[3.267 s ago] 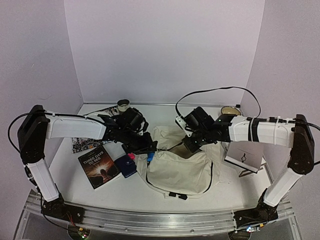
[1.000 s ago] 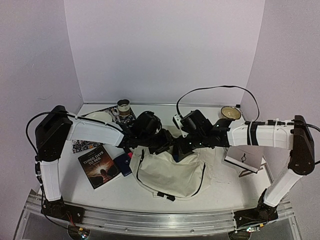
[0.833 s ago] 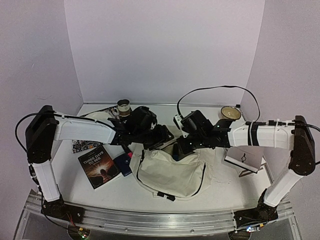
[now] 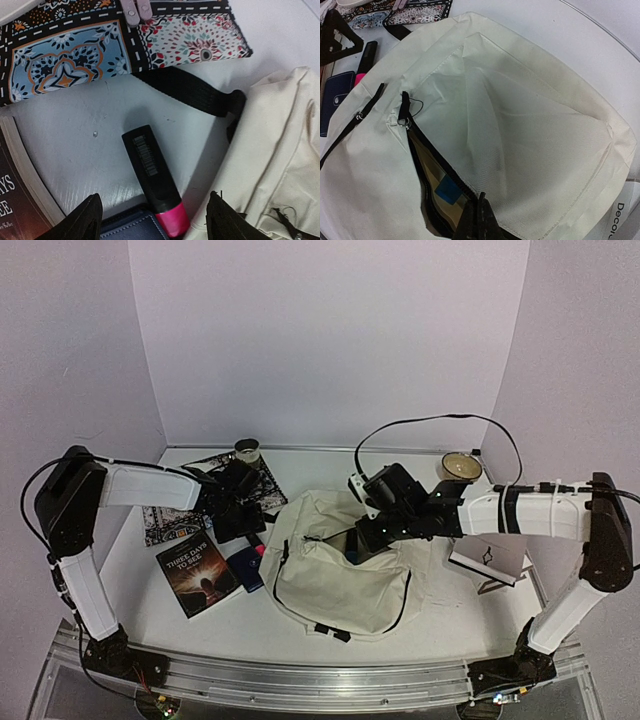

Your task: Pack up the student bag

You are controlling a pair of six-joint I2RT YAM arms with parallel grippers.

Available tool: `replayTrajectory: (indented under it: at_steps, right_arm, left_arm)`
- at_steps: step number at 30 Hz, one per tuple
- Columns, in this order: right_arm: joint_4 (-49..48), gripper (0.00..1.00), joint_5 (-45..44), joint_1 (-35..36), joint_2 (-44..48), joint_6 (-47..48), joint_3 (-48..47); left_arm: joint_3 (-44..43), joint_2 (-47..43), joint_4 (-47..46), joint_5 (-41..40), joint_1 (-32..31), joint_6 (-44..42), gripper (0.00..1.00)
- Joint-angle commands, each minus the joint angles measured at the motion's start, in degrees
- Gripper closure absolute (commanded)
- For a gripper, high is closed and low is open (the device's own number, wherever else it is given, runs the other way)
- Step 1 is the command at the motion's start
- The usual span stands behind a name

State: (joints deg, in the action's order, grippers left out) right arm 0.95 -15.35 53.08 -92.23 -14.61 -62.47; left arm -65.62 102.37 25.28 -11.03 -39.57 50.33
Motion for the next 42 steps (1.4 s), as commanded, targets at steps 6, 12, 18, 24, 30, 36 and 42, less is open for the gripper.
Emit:
replayTrajectory:
  at_steps: [6, 12, 18, 24, 30, 36, 42]
  right_arm:
    - [1.29, 1.00, 0.54, 0.52, 2.33, 0.36, 0.34]
    - [1.31, 1.00, 0.52, 0.51, 2.21, 0.37, 0.41]
    - [1.23, 1.00, 0.55, 0.47, 1.60, 0.37, 0.07]
    - [0.65, 1.00, 0.96, 0.48, 1.04, 0.37, -0.30]
    - [0.56, 1.00, 0.82, 0.47, 1.01, 0.37, -0.71]
    - [0.39, 1.00, 0.47, 0.49, 1.11, 0.44, -0.89]
    - [0.40, 1.00, 0.20, 0.46, 1.26, 0.48, -1.02]
  left_arm:
    - [-6.13, 6.86, 2.19, -0.48, 2.10, -2.25, 0.41]
    - [-7.66, 9.75, 2.29, 0.90, 2.09, -2.39, 0.46]
    - [-8.05, 11.98, 2.37, 2.87, 2.12, -2.33, 0.49]
    - [-8.71, 13.13, 2.41, 2.81, 2.12, -1.71, 0.57]
    - [-10.61, 12.95, 2.41, 2.57, 2.12, -1.56, 0.71]
    - [-13.71, 10.67, 2.41, 0.61, 2.21, -1.81, 0.84]
    - [-15.58, 7.79, 2.33, 0.46, 2.21, -2.13, 0.96]
